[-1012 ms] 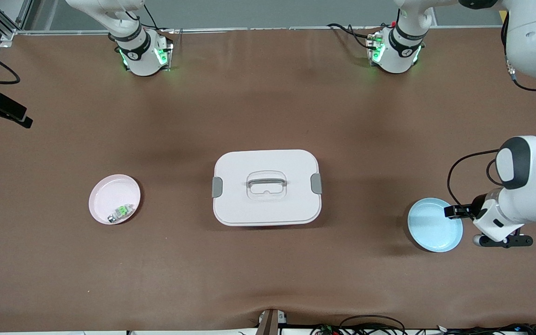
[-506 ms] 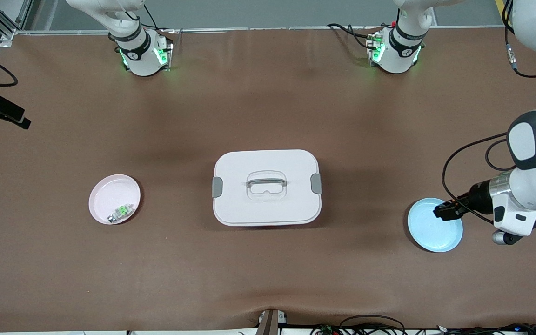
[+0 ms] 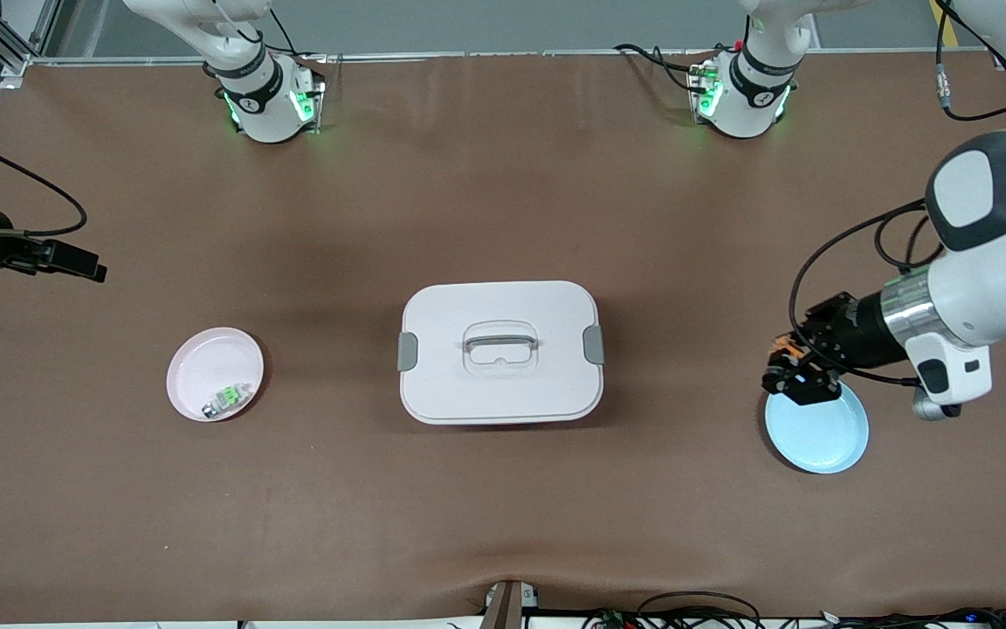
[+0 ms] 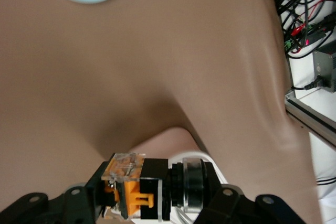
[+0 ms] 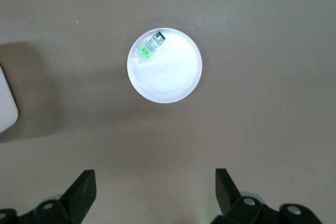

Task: Transfer orange switch to right arm and place
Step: 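Lift the orange switch with the left gripper toward the box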

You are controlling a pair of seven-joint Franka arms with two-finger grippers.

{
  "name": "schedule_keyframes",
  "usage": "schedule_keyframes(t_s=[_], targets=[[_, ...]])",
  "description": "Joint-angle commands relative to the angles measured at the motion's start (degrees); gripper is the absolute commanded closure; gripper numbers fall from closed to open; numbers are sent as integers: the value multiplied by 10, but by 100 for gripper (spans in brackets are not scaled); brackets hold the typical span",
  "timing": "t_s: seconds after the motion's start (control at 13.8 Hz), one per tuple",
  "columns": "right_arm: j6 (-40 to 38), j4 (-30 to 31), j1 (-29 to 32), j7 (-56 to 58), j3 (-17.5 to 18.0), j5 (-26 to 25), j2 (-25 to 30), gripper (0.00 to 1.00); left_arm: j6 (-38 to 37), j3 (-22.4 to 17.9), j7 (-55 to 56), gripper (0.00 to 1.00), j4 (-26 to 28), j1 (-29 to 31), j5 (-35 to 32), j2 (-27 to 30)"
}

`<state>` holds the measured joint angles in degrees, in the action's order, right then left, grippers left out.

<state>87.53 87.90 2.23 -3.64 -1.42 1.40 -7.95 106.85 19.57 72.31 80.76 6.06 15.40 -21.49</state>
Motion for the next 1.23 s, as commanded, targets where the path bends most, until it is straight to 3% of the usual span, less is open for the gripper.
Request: schedule_keyframes(t_s=[0.0, 0.14, 0.43, 0.72, 1.16], targets=[[-4, -11, 1, 4, 3, 8, -2, 0, -2, 35, 90, 83, 6, 5, 33, 12], [-1, -5, -6, 5, 3, 38, -4, 0, -2, 52, 129, 83, 8, 4, 83, 12], [-1, 7, -11, -6, 3, 149, 3, 0, 6, 100, 206, 83, 8, 2, 123, 5], [0, 22, -37, -9, 5, 263, 23, 0, 19, 105, 227, 83, 8, -28, 199, 2], [33, 21, -105, -118, 5, 383, 50, 0, 153, 105, 304, 83, 6, -105, 213, -5]])
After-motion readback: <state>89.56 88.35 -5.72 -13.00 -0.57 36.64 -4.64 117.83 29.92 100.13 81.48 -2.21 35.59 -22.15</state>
